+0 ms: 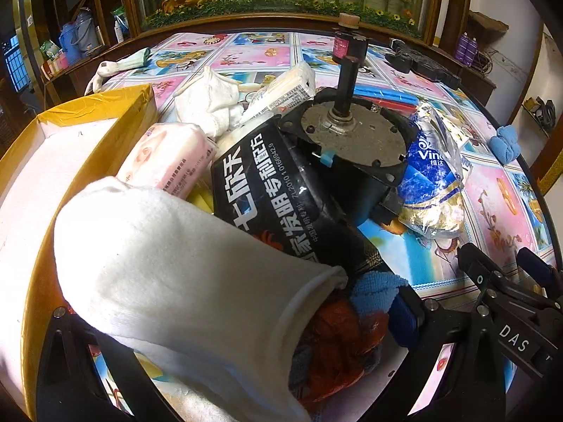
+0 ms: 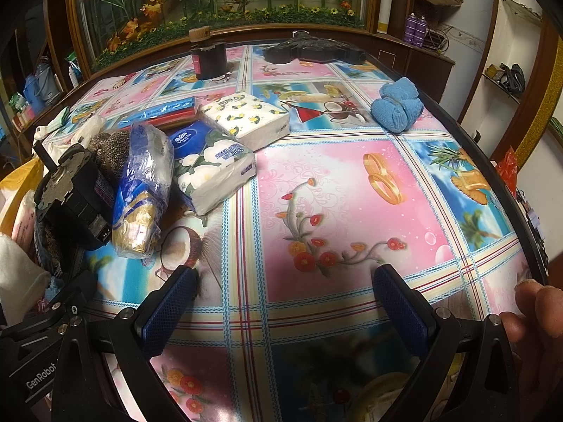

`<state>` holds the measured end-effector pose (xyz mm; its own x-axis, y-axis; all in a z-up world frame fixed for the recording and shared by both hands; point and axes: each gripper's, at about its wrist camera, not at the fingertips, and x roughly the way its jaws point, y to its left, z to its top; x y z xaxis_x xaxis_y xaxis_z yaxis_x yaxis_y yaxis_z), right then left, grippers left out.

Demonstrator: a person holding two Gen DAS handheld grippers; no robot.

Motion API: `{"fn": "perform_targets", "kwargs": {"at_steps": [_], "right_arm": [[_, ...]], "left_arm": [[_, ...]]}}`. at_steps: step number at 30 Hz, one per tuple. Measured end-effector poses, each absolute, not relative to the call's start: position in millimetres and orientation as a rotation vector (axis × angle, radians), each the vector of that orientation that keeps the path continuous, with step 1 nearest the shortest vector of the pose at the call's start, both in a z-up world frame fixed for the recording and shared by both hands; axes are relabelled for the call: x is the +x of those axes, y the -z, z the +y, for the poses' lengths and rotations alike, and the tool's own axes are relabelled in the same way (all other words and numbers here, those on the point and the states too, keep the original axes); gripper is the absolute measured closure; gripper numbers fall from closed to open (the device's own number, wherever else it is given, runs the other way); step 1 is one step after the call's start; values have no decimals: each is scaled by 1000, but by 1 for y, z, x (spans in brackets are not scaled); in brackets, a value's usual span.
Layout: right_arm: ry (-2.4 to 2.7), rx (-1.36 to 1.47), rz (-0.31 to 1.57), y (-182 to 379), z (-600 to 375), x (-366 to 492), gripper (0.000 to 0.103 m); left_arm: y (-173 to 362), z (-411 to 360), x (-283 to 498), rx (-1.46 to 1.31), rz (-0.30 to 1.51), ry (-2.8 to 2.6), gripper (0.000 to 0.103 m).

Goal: Organize soft objects

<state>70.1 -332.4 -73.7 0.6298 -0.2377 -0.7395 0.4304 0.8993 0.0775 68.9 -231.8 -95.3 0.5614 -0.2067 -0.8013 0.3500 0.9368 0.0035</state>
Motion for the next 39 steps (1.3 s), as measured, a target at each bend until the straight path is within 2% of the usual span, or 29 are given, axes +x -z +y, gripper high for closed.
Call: {"fn": "perform_targets", "kwargs": {"at_steps": [39], "right_arm": [[349,246,827,75,-331,66,1]], "left_arm": [[94,-230,50,210,940,399,0]]}}
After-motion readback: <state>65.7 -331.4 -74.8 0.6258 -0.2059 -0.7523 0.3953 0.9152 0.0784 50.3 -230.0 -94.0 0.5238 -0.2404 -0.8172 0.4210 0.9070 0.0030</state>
